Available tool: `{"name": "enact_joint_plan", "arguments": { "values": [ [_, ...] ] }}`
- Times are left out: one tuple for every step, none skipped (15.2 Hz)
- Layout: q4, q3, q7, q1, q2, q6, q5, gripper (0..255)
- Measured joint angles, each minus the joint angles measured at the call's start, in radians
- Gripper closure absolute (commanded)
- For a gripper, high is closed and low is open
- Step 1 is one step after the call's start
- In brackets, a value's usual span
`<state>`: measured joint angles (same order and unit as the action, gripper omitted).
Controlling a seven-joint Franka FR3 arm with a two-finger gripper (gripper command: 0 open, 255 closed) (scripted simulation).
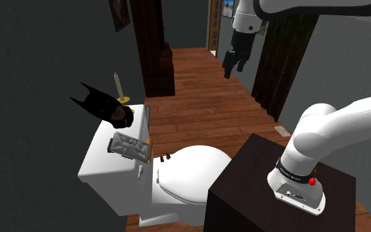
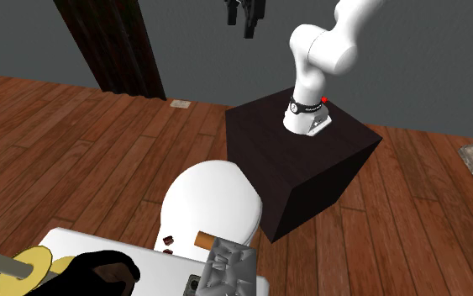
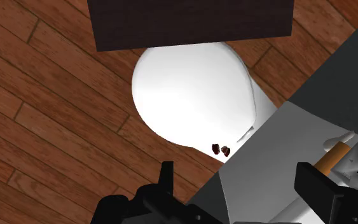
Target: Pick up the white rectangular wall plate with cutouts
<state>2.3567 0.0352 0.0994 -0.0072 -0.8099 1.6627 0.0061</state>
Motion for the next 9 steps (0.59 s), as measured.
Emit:
{"name": "enact_joint_plan", "arguments": {
  "values": [
    [0.000,0.000,0.000,0.000,0.000,0.000,0.000,0],
    [0.006,0.019,0.017,0.002,-0.005,0.011,0.001,0],
    [0.020,0.047,0.044,0.005,-0.013,0.031,0.002,0],
    [0.026,0.077,0.073,0.006,-0.014,0.053,0.000,0],
    [0.039,0.113,0.106,0.010,-0.026,0.072,0.001,0],
    [0.047,0.152,0.143,0.011,-0.027,0.096,0.000,0],
    [0.060,0.195,0.184,0.015,-0.032,0.121,0.001,0],
    [0.061,0.233,0.219,0.012,-0.024,0.146,-0.004,0],
    [0.069,0.272,0.256,0.010,-0.021,0.172,-0.009,0]
  ]
}}
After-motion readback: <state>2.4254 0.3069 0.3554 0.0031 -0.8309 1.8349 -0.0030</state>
